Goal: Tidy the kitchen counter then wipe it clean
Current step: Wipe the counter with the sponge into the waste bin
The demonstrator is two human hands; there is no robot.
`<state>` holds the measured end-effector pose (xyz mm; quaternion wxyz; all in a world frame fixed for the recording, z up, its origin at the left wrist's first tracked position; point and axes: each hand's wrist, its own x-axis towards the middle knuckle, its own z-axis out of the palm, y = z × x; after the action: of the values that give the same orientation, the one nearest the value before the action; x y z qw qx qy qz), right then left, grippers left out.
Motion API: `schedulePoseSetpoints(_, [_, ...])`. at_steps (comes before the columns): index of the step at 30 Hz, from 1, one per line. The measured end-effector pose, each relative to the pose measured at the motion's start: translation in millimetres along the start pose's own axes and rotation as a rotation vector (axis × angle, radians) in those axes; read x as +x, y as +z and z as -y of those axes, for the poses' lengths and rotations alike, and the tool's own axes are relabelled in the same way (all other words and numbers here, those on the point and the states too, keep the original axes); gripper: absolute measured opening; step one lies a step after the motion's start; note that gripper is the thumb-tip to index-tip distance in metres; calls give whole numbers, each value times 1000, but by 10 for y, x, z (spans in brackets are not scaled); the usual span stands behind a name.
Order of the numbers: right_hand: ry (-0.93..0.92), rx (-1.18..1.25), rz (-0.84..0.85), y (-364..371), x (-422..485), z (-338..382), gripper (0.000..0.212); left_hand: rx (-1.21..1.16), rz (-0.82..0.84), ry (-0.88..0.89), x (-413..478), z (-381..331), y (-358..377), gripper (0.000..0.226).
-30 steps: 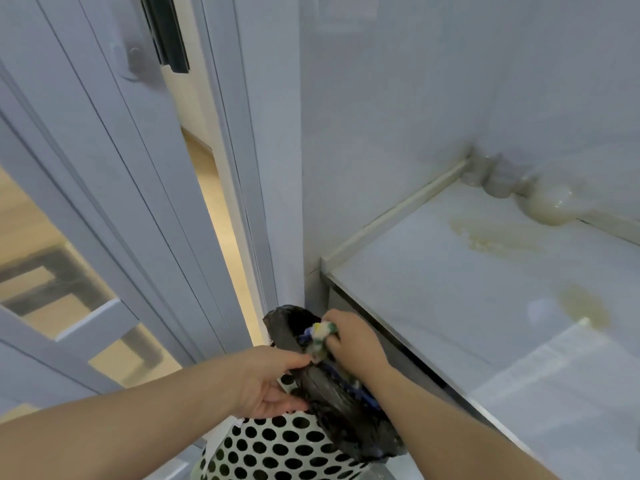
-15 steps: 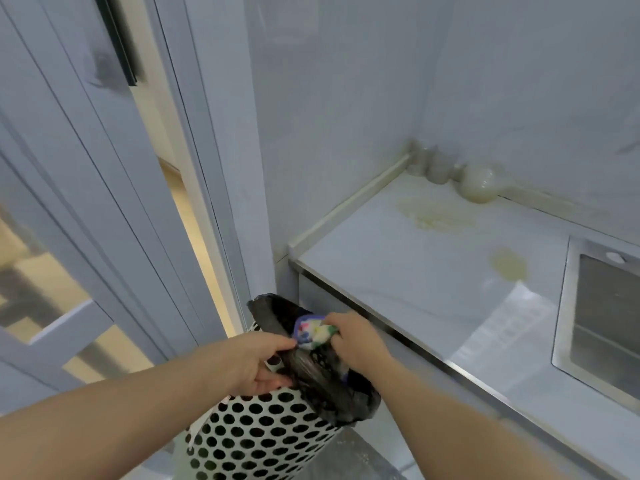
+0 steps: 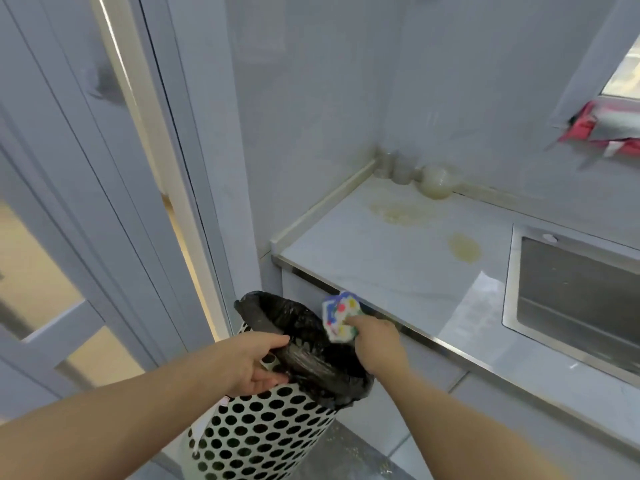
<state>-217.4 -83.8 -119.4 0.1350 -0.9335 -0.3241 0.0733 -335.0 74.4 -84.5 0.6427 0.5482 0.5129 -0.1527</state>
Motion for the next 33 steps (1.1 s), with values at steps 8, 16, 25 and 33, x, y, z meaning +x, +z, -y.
schedulePoseSetpoints(8, [309,378,-89,-14,-555,410,47,135,88,76,-326,252,-122,32])
schedulePoseSetpoints(16, [667,657,-492,-89,-1545,560,37,303,271,120,-813,646,20,31])
schedulePoseSetpoints(25, [906,729,-641,-290,-2866,57,32,590,451,106,-1413,1217,853,52])
schedulePoseSetpoints(33, [1125,826,-833,-576,-4390,-812,42,736,632,137,-2300,1891,2225,34])
